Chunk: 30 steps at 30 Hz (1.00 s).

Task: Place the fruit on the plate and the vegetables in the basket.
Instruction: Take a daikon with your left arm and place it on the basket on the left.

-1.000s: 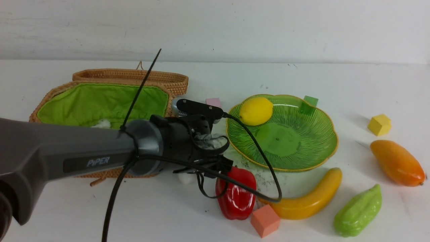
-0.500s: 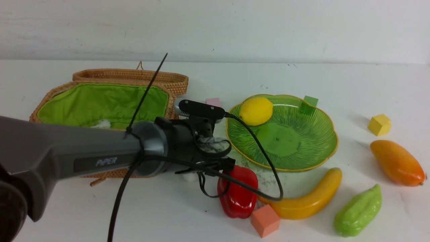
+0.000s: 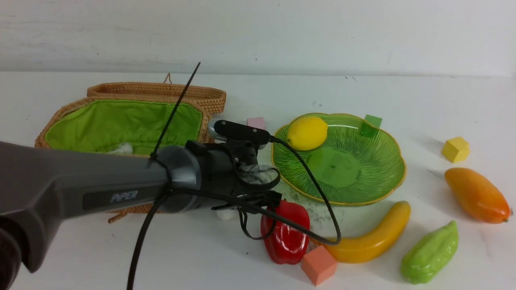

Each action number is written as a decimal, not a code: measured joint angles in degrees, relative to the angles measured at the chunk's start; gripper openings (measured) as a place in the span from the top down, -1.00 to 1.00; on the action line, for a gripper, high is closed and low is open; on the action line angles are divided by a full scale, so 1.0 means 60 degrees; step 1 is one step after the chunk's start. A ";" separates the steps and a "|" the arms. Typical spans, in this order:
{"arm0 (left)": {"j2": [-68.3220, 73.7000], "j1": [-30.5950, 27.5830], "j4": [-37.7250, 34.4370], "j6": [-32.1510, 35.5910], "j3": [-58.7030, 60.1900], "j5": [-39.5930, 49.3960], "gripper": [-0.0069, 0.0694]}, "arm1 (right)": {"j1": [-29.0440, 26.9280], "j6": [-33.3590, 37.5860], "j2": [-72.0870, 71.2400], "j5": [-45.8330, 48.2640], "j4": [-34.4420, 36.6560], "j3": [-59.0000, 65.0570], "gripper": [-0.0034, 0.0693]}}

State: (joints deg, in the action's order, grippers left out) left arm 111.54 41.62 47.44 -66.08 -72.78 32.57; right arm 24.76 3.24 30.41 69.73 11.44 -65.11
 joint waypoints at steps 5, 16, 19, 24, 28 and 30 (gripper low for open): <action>-0.0572 0.0382 0.0206 0.0007 0.0000 0.0023 -0.37 | 0.0000 0.0000 0.0000 0.0000 0.0000 0.0000 0.26; -0.2535 0.1421 0.0049 0.2710 0.0041 0.0802 -0.37 | 0.0000 0.0085 0.0000 -0.0152 0.0049 0.0000 0.26; -0.3499 0.1435 -0.0302 0.5020 0.0041 0.0745 -0.37 | 0.0000 0.0362 0.0000 -0.0369 0.0157 0.0000 0.26; -0.4844 0.0224 -0.1694 0.8847 0.0041 0.0901 -0.37 | 0.0000 0.1358 0.0000 -0.0807 0.0374 0.0000 0.26; -0.5336 -0.1436 -0.3476 1.2456 0.0041 0.1012 -0.37 | 0.0000 0.1764 0.0000 -0.0952 0.0706 0.0000 0.26; -0.5325 -0.2425 -0.4757 1.4386 0.0041 0.1076 -0.37 | 0.0000 0.1832 0.0000 -0.0957 0.0802 0.0000 0.26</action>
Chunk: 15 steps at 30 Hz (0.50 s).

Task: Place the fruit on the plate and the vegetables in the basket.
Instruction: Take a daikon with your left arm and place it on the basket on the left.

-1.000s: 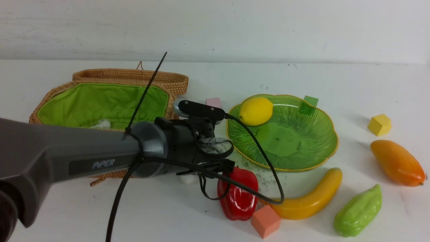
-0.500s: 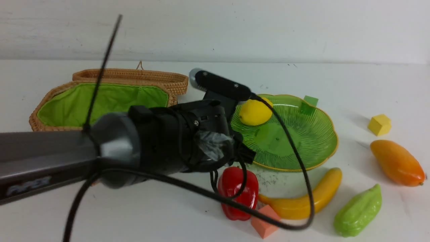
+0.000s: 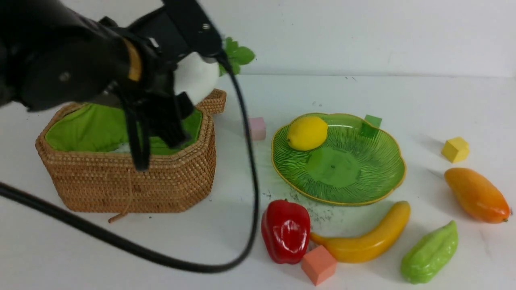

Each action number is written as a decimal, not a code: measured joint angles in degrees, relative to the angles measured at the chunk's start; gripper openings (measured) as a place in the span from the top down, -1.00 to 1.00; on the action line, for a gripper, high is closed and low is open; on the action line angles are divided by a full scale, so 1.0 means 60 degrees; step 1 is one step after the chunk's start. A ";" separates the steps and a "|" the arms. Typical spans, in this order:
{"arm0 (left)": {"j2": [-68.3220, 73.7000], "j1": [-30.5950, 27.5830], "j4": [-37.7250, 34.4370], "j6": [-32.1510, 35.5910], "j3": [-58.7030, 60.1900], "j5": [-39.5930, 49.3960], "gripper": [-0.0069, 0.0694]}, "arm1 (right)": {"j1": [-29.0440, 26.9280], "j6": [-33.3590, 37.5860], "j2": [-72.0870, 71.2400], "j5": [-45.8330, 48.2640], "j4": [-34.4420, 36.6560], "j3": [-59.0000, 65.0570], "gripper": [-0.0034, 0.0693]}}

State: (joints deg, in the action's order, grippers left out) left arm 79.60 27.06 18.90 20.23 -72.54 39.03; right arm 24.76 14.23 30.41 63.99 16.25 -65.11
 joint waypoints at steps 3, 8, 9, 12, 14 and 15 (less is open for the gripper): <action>0.0258 -0.1314 -0.1932 0.2680 0.0000 0.0063 -0.37 | 0.0000 0.0033 0.0000 -0.0004 0.0027 0.0000 0.26; 0.0869 -0.2929 -0.4075 0.6339 0.0000 -0.0014 -0.37 | 0.0000 0.0032 0.0000 -0.0012 0.0066 0.0000 0.26; 0.1011 -0.3168 -0.4286 0.6807 0.0000 -0.0037 -0.37 | 0.0000 0.0032 0.0000 -0.0012 0.0066 0.0000 0.26; 0.1410 -0.3669 -0.4505 0.7449 0.0000 -0.0199 -0.37 | 0.0000 0.0032 0.0000 -0.0012 0.0143 0.0000 0.26; 0.1512 -0.3773 -0.4523 0.7477 0.0000 -0.0300 -0.37 | 0.0000 0.0032 0.0000 -0.0012 0.0167 0.0000 0.26; 0.1618 -0.3866 -0.4512 0.7484 0.0009 -0.0500 -0.37 | 0.0000 0.0032 0.0000 -0.0012 0.0238 0.0000 0.26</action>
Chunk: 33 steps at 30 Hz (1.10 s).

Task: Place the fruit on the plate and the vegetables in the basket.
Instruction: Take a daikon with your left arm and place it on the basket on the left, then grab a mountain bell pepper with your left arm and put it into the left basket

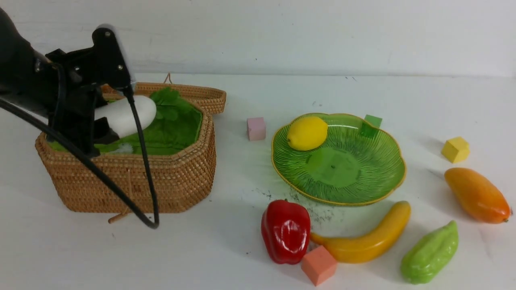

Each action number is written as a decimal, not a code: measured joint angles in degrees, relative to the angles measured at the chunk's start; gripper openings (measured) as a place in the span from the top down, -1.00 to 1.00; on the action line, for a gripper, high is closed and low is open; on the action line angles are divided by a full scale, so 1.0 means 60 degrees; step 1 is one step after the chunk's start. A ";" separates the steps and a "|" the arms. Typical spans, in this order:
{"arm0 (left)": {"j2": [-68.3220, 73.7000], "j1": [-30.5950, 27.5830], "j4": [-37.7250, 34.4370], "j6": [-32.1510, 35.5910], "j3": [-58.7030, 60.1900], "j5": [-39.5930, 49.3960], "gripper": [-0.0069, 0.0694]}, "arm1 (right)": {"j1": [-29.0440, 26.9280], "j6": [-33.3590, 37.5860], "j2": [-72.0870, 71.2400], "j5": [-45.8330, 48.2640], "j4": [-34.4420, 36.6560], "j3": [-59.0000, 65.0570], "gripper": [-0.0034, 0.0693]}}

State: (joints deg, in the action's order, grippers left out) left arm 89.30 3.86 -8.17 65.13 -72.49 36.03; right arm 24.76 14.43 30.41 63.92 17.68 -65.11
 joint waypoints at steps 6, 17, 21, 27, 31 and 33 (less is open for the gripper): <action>0.0025 -0.0010 0.0097 -0.0139 0.0000 -0.0546 -0.37 | 0.0000 -0.0126 0.0000 0.0000 0.0066 0.0000 0.26; -0.0276 -0.0010 0.0168 -0.1101 0.0000 -0.0231 -0.73 | 0.0000 -0.0147 0.0000 0.0059 0.0089 0.0000 0.26; -0.0820 -0.0010 -0.0582 -0.2593 0.0000 -0.0090 -0.66 | 0.0000 -0.0147 0.0000 0.0082 0.0101 0.0000 0.26; -0.1694 0.0843 -0.2092 -0.6330 0.0000 0.0554 0.12 | 0.0000 -0.0147 0.0000 0.0193 0.0104 0.0000 0.26; -0.1900 0.2835 -0.1785 -0.9744 -0.0012 0.2437 0.83 | 0.0000 -0.0147 0.0000 0.0670 0.0104 0.0000 0.26; -0.1779 0.3868 -0.1139 -1.0974 -0.0012 0.3084 0.85 | 0.0000 -0.0147 0.0000 0.0941 0.0104 0.0000 0.26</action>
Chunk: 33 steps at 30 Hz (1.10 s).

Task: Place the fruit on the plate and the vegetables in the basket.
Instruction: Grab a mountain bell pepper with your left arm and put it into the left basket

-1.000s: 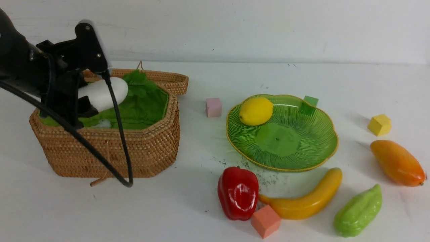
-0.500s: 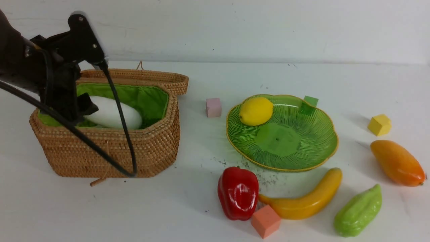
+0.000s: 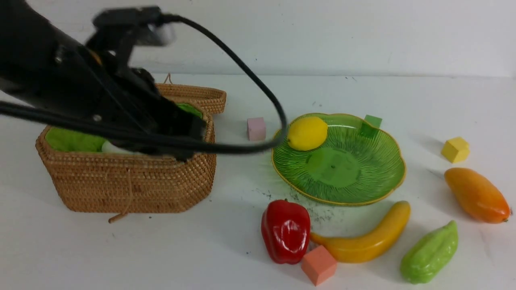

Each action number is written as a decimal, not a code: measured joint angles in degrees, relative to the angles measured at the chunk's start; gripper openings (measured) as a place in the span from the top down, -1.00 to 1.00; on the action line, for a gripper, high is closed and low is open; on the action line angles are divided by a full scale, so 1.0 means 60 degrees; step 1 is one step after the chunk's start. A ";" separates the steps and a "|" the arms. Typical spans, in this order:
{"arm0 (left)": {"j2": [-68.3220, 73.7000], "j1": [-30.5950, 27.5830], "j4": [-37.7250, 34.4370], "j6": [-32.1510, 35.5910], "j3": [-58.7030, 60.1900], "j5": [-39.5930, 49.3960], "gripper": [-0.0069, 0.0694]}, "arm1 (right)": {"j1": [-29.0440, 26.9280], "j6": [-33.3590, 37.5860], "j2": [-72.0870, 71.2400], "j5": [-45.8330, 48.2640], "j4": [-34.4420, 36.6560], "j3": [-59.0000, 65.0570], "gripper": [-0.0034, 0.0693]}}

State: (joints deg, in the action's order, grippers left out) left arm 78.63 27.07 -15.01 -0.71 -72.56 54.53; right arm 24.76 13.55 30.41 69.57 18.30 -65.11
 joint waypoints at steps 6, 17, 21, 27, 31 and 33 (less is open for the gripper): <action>0.0834 0.2789 0.1974 -0.2668 0.0000 0.0044 0.84 | 0.0000 0.0000 0.0000 0.0462 0.0000 0.0000 0.26; 0.3385 0.3844 0.2909 -0.5458 0.0000 -0.1535 -0.61 | 0.0000 -0.0032 0.0000 0.0497 -0.0317 0.0000 0.26; 0.3575 0.3844 0.3244 -0.5911 0.0000 -0.2562 -0.90 | 0.0000 -0.0032 0.0000 0.0505 -0.0320 0.0000 0.26; 0.3877 0.3844 0.4238 -0.6827 0.0000 -0.3188 -0.91 | 0.0000 -0.0032 0.0000 0.0505 -0.0320 0.0000 0.26; 0.4045 0.3844 0.4675 -0.7287 0.0000 -0.3364 -0.90 | 0.0000 -0.0032 0.0000 0.0505 -0.0320 0.0000 0.26; 0.4136 0.3844 0.4838 -0.7372 0.0000 -0.3375 -0.89 | 0.0000 -0.0032 0.0000 0.0505 -0.0327 0.0000 0.26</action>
State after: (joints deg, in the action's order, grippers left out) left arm 103.45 50.14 14.02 -44.94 -72.56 34.28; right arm 24.76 13.35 30.41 72.60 16.34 -65.11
